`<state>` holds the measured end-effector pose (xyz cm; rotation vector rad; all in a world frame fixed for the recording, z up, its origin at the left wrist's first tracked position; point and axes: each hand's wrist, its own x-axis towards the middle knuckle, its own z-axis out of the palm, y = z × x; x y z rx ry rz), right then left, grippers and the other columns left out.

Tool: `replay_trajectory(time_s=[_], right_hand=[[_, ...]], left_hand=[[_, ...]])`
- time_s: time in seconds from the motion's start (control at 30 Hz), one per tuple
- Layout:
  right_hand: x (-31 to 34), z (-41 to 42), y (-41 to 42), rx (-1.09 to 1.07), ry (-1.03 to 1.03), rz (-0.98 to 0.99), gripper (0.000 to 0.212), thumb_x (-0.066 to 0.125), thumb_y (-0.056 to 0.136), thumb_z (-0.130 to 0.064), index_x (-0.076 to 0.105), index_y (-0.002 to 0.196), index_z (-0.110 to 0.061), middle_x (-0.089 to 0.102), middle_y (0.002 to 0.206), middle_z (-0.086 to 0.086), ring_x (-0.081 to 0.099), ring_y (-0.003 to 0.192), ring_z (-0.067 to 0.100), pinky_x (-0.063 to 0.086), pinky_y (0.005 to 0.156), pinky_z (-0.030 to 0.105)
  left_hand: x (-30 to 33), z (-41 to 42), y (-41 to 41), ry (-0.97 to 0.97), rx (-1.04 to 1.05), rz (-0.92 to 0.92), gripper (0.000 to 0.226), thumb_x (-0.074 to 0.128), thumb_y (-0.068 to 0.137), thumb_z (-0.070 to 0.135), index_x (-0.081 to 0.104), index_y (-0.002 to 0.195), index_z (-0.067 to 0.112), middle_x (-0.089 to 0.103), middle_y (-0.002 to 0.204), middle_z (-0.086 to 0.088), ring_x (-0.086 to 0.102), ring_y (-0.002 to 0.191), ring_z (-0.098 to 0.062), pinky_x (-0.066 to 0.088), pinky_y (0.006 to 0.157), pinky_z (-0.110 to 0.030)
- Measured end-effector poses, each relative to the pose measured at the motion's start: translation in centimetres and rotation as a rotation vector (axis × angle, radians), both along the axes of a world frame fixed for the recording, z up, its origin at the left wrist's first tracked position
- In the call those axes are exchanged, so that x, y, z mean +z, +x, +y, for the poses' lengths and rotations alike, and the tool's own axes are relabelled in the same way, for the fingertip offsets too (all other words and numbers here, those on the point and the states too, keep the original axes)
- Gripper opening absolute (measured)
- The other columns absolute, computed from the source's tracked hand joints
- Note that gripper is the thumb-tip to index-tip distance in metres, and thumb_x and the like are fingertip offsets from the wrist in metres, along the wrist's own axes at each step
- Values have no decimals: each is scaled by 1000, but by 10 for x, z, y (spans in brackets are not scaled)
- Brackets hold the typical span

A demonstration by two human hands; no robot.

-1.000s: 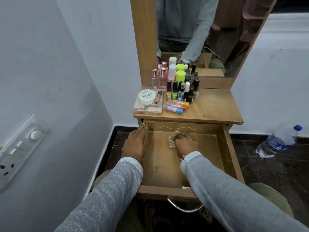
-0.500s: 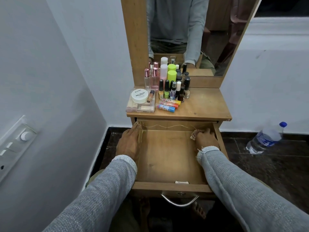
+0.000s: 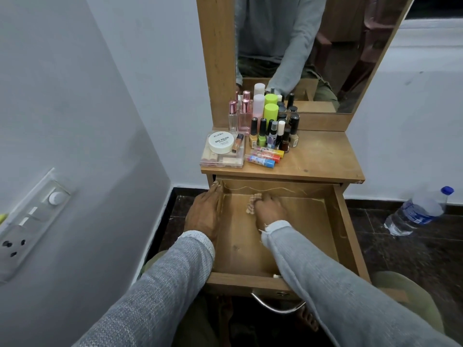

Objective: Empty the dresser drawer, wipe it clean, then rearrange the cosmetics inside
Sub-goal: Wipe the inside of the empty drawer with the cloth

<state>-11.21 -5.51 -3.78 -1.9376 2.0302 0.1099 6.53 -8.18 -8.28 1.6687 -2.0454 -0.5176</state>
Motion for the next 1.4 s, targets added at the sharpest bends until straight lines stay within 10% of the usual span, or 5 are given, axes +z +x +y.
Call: replay_trajectory(time_s=[0.57, 0.8, 1.03, 1.4], right_hand=[[-26, -25, 40, 370, -110, -163, 40, 38, 97, -19, 43, 136, -24, 42, 142, 2, 36, 131, 23, 32, 110, 40], [-37, 19, 32, 610, 7, -116, 30, 47, 93, -24, 56, 121, -23, 50, 117, 1, 44, 110, 26, 43, 86, 34], [-22, -5, 31, 494, -108, -38, 57, 61, 84, 3, 47, 135, -18, 37, 142, -1, 36, 118, 26, 42, 94, 36], [-19, -22, 60, 113, -106, -68, 42, 49, 96, -15, 45, 137, -11, 34, 145, 15, 29, 135, 35, 31, 109, 42]], left_hand=[[-4, -1, -1, 43, 22, 125, 41, 33, 101, 39, 44, 140, 40, 41, 148, 20, 41, 136, -8, 36, 113, -42], [0, 3, -3, -84, 36, -25, 53, 53, 90, -2, 50, 140, 15, 47, 147, -3, 49, 130, -25, 43, 105, -38], [-7, -2, 0, -26, 24, 60, 47, 44, 99, 11, 43, 144, 26, 37, 153, 8, 39, 139, -15, 36, 113, -42], [-12, -4, 0, -55, 5, 5, 47, 45, 98, 14, 43, 143, 28, 40, 151, 10, 44, 134, -17, 43, 108, -41]])
